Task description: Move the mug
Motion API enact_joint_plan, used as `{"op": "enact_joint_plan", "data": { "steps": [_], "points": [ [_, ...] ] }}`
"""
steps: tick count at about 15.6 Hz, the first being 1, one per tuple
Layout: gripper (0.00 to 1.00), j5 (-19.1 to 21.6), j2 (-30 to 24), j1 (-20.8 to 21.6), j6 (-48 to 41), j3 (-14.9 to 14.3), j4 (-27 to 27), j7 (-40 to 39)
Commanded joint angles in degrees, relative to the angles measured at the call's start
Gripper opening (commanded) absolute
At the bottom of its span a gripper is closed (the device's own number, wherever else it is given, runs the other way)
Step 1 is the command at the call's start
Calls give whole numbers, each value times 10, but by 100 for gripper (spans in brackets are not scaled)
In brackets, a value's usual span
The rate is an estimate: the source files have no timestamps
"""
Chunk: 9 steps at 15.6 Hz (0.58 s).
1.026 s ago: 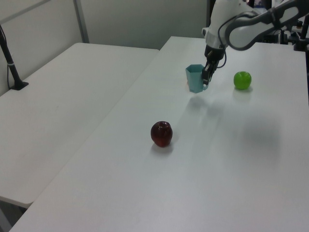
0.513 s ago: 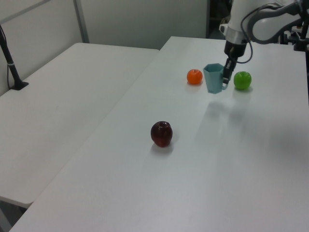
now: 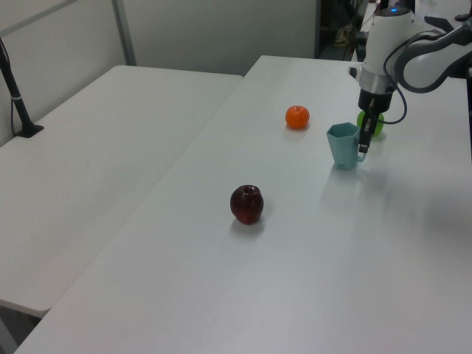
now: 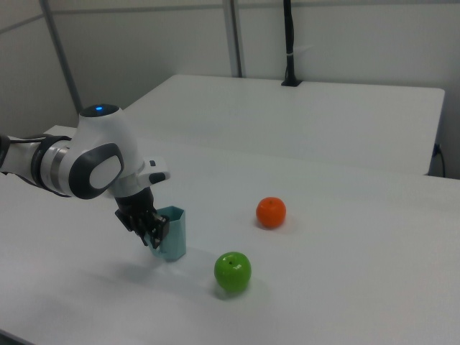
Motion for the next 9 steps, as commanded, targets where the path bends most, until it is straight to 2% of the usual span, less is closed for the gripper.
{"op": "enact_joint_plan", "data": {
  "steps": [1,2,3,5,6,9],
  "points": [
    [21,-3,-21,11,14,-3,-21,-13],
    [28,-3,-19,12,14,-3,-21,-13],
    [42,-3,-18,13,13,-3,-21,-13],
    [87,-3,-19,14,8,-4,-21,-12],
    [100,-3,-20,14,6,-4,-20,-10],
    [100,-3,-23,13,-6,-4,-16,-7]
  ]
}}
